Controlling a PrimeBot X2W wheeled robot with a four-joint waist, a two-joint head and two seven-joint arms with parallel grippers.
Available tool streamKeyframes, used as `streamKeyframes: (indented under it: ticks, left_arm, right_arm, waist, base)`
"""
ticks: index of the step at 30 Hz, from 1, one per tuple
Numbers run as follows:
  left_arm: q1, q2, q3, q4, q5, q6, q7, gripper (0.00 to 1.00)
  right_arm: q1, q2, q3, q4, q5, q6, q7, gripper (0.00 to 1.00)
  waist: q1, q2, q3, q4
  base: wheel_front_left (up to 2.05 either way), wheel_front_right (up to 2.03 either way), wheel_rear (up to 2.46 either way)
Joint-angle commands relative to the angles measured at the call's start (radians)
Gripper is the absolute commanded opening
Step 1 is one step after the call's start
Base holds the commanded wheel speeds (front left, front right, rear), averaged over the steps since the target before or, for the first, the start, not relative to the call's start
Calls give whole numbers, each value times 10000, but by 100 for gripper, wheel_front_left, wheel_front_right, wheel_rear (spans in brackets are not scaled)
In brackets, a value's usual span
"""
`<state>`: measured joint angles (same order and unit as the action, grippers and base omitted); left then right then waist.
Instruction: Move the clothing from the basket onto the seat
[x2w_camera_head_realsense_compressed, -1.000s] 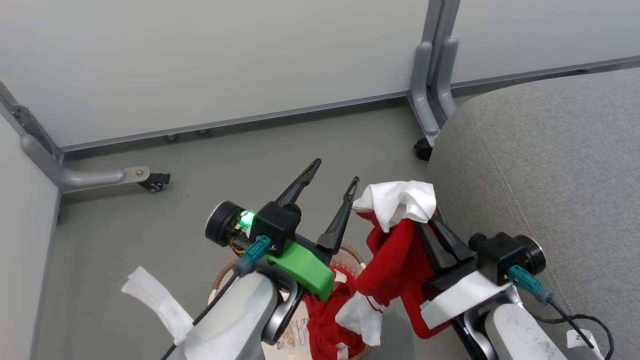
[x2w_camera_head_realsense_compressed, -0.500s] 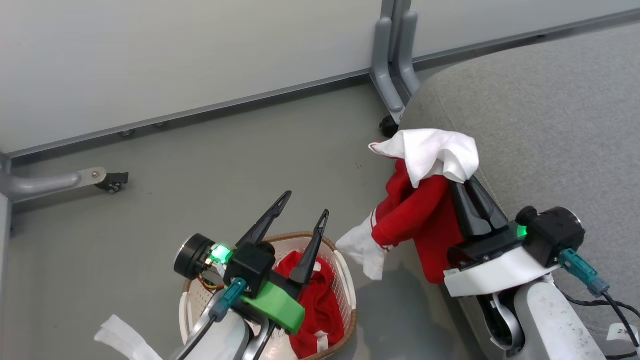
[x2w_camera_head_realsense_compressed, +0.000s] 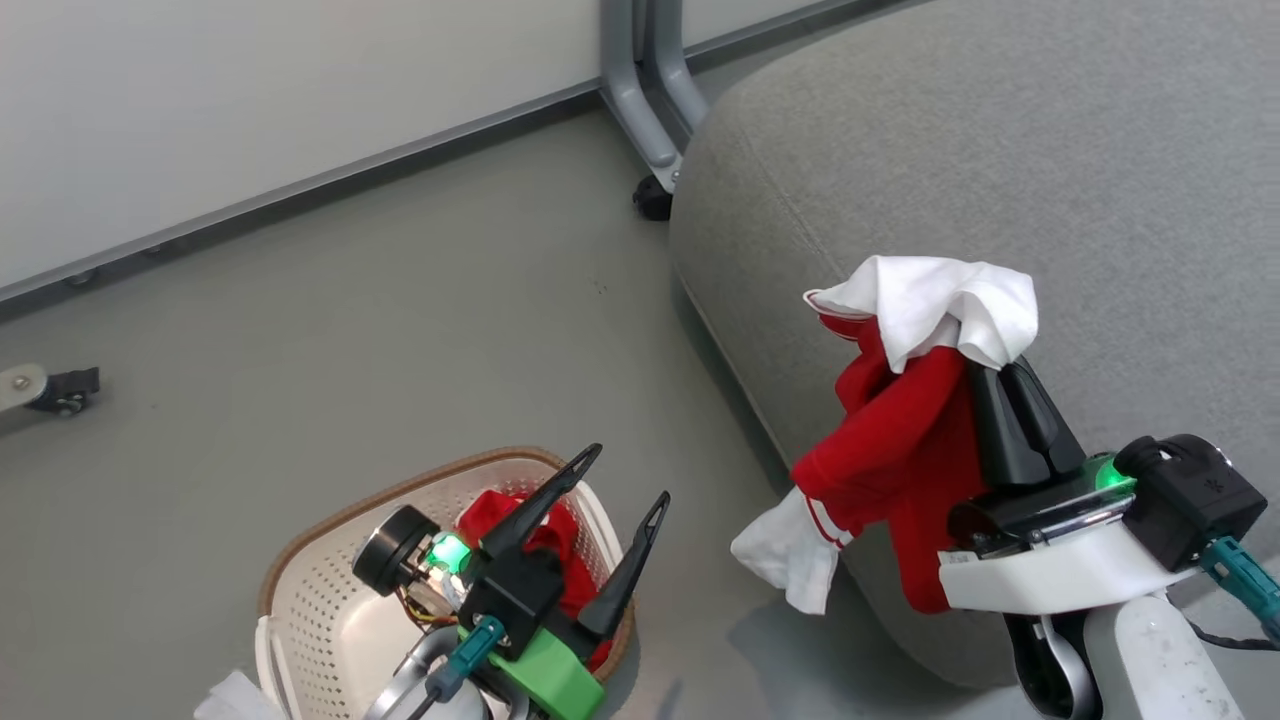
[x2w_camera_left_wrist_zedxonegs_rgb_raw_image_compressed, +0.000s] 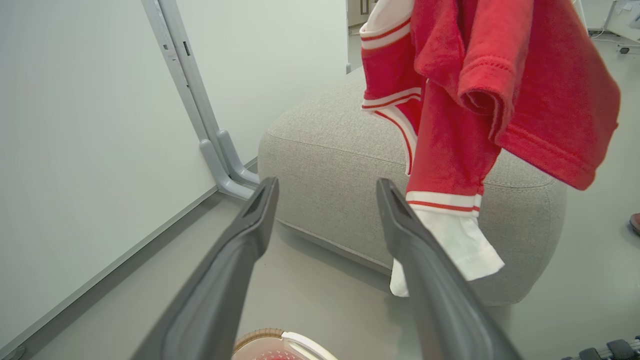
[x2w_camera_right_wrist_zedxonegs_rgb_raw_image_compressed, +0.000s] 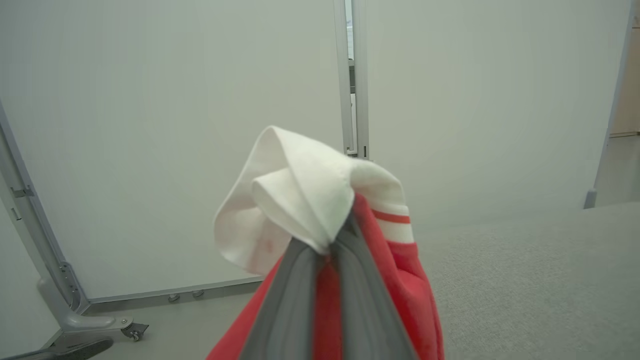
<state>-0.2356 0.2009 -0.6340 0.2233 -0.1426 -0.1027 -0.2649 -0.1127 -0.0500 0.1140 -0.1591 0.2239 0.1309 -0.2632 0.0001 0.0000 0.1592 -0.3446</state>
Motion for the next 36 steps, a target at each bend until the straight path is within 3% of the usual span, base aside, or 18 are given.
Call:
streamKeyframes:
  ticks: [1,10,14,19,28,36]
  left_arm:
    - [92,53,55,-45,83,-48,8,100]
    - [-310,184,-14,-173,316,-200,8,100]
    - [-630,347,-13,-211,368,-249,8,100]
    - [-1311,548,-102,-207,434,-286,8,100]
    - [-2484,1252,-301,-317,478,-284,8,100]
    - [-2884,1648,-318,-356,518,-287,8,100]
  right_arm:
    - [135,-9,-22,-150,130,-3,-24,0]
    - [46,-8,-76,-930,240,-3,-26,0]
    - [-799,-11,-305,-1534,104,-3,-24,0]
    - [-2813,-25,-889,-2038,-778,-3,-24,0]
    - [-6320,-1298,-2718,-1072,-568,-6,-24,0]
    - [-6870,-1808,-4291,731,297,-6,-24,0]
  waist:
    - [-1,0,580,-792]
    - [-1,0,1419,-1594]
    - [-1,0,2048,-1650]
    - [-1,0,3171,-1245]
    - [-1,0,5169,-340]
    - [-1,0,6071,-60]
  base:
    - [0,0,0]
    - [0,0,0]
    - [0,0,0]
    - [0,0,0]
    - [0,0,0]
    - [0,0,0]
